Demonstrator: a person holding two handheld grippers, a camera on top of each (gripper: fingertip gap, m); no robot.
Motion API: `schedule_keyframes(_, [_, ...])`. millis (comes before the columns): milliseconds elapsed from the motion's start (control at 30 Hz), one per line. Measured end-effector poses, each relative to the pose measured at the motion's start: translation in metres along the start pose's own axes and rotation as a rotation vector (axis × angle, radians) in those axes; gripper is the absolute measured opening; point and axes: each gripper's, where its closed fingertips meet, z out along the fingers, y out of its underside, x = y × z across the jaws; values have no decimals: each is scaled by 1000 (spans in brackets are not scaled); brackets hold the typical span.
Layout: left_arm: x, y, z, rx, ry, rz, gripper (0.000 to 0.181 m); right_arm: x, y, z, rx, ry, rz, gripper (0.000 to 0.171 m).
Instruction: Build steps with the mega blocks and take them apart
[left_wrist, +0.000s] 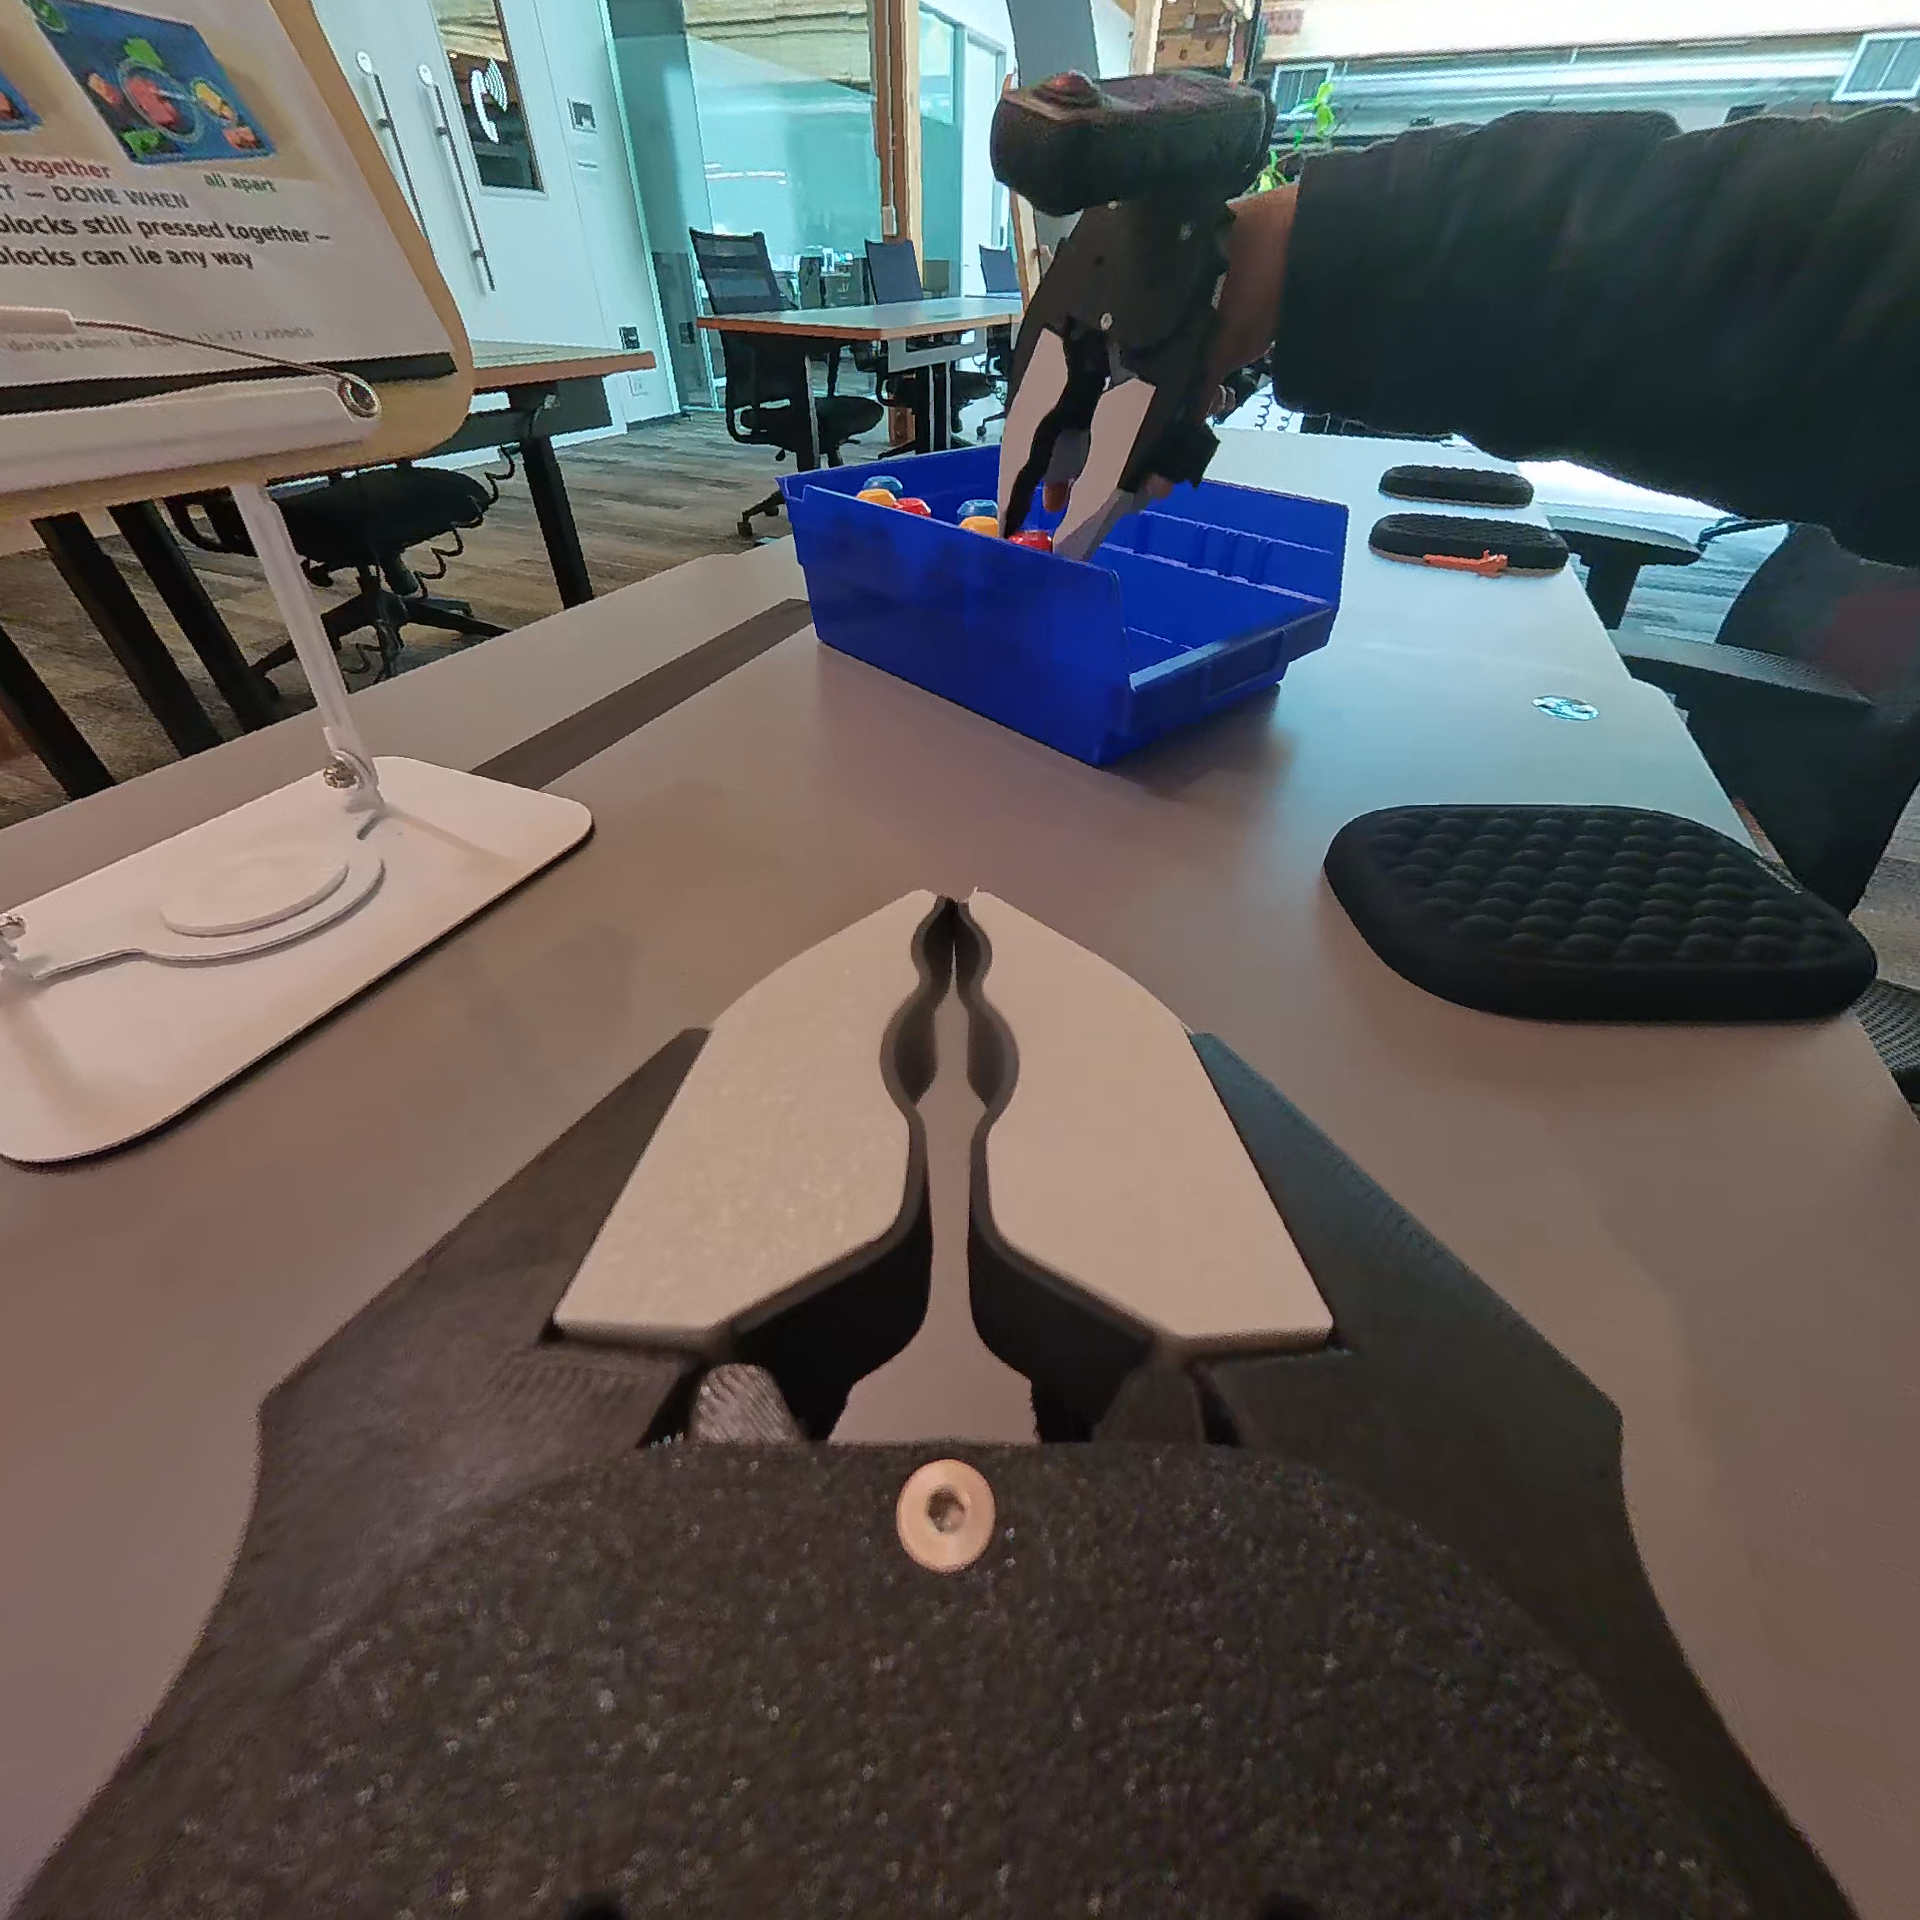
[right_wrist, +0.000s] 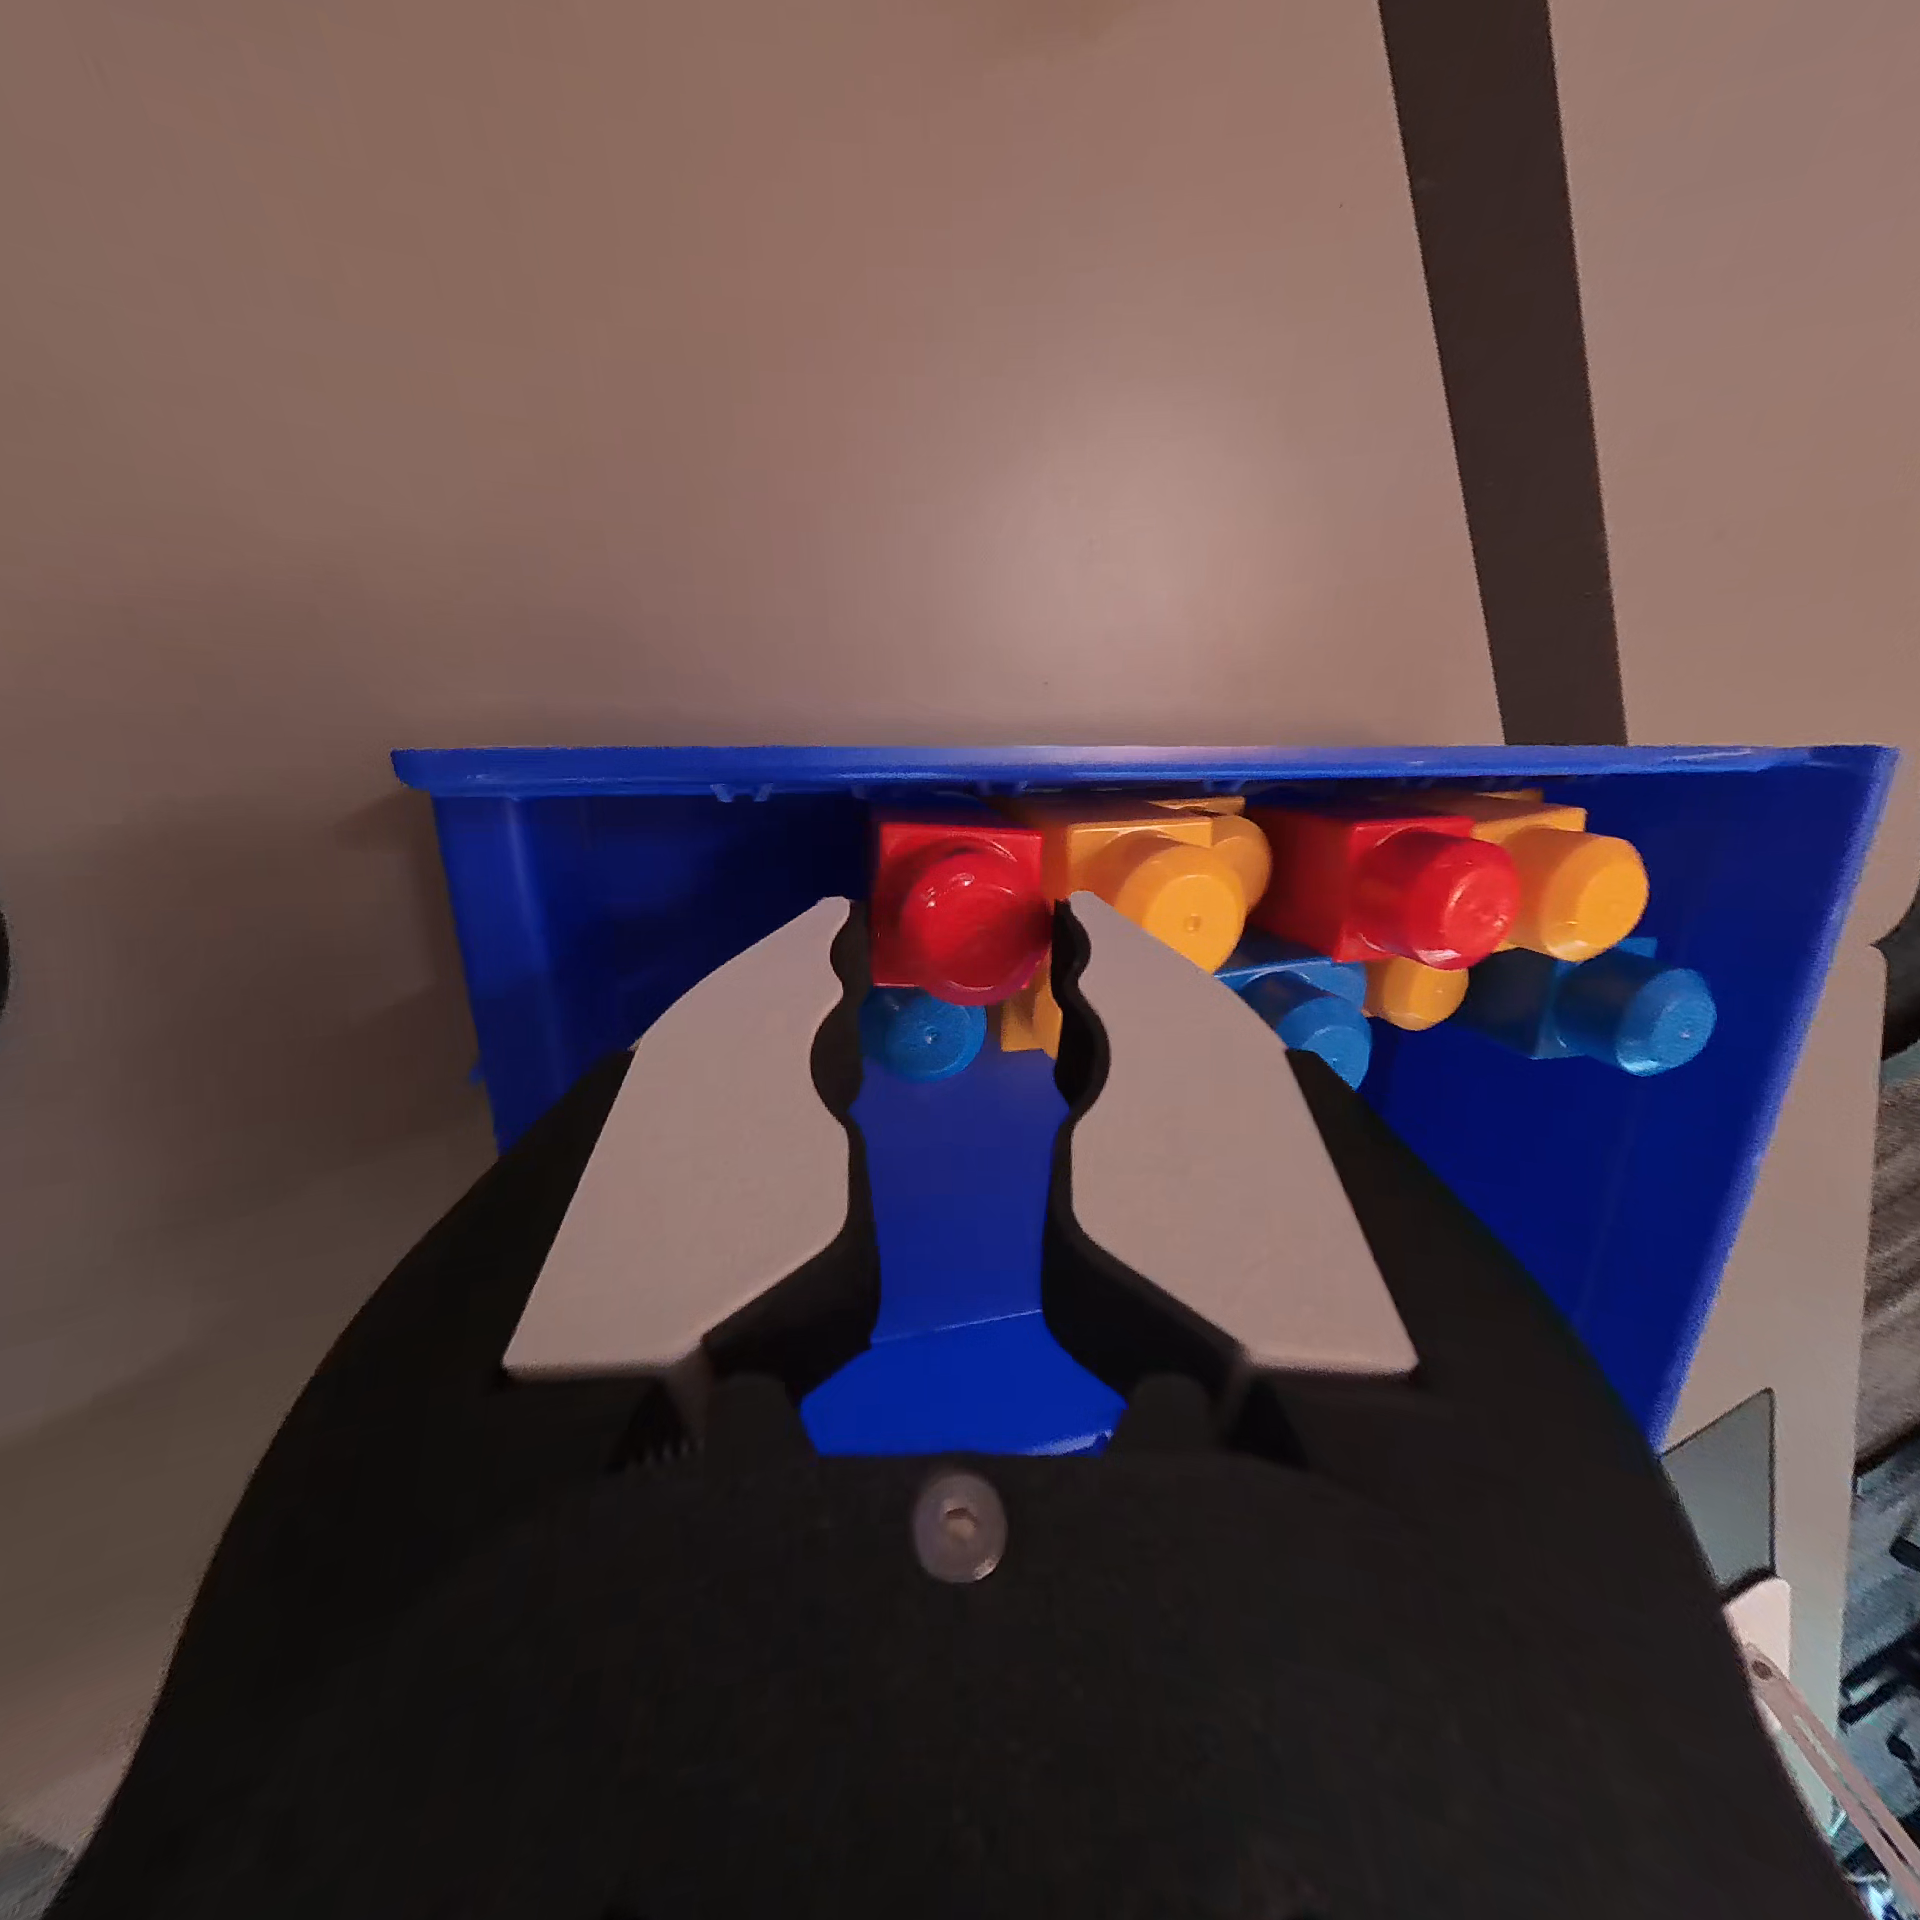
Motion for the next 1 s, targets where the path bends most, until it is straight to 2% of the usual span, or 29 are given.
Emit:
schedule_keyframes(233, [0, 1, 1, -3, -1, 1, 0, 4, -6, -27, 87, 54, 26, 36])
schedule_keyframes(333, [1, 2, 1, -8, 2, 2, 0, 1, 3, -30, 69, 55, 35, 36])
schedule_keyframes(633, [2, 3, 2, -12, 1, 5, 0, -16, 44, 9, -36, 63, 78, 43])
schedule_keyframes(767, [2, 4, 3, -16, -1, 7, 0, -11, 49, 25, -40, 121, 74, 39])
schedule_keyframes(800, [2, 4, 3, -17, -1, 6, 0, -8, 49, 27, -40, 144, 68, 34])
schedule_keyframes(1000, [1, 5, 3, -19, 0, 3, 0, -1, 50, 27, -50, 206, 55, 33])
